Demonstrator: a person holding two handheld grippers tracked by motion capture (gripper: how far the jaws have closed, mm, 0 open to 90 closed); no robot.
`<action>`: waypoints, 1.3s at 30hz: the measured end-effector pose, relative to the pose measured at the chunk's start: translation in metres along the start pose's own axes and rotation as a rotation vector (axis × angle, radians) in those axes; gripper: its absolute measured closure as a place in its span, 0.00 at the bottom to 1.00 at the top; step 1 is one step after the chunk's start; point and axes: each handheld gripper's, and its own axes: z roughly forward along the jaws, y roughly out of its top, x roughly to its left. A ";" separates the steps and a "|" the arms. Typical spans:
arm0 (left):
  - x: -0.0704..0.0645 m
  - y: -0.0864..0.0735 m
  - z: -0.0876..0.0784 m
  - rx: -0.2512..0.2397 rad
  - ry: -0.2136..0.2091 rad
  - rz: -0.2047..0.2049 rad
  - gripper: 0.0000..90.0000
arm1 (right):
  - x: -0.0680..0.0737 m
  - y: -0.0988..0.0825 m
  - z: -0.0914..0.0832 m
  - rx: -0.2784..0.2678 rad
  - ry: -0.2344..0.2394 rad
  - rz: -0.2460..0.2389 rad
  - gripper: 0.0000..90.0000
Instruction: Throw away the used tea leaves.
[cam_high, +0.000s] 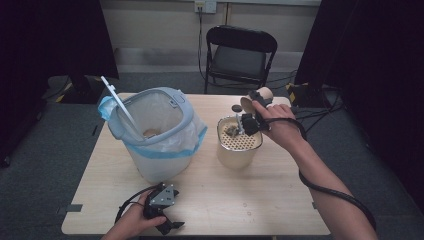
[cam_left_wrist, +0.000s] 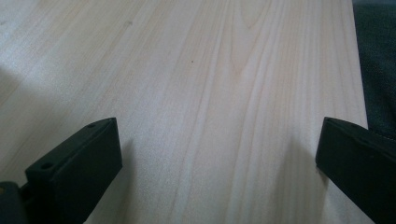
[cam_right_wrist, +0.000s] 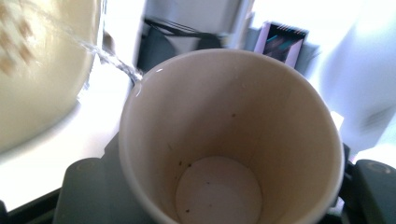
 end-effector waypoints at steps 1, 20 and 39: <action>0.000 0.000 0.000 0.001 0.004 0.004 0.00 | -0.003 -0.003 0.001 -0.025 0.048 0.095 0.33; 0.000 0.001 -0.001 0.016 0.011 0.006 0.00 | -0.024 -0.041 0.010 -0.226 0.461 0.876 0.32; 0.000 0.000 0.000 0.002 0.009 0.004 0.00 | -0.039 -0.033 0.010 -0.296 0.532 0.992 0.32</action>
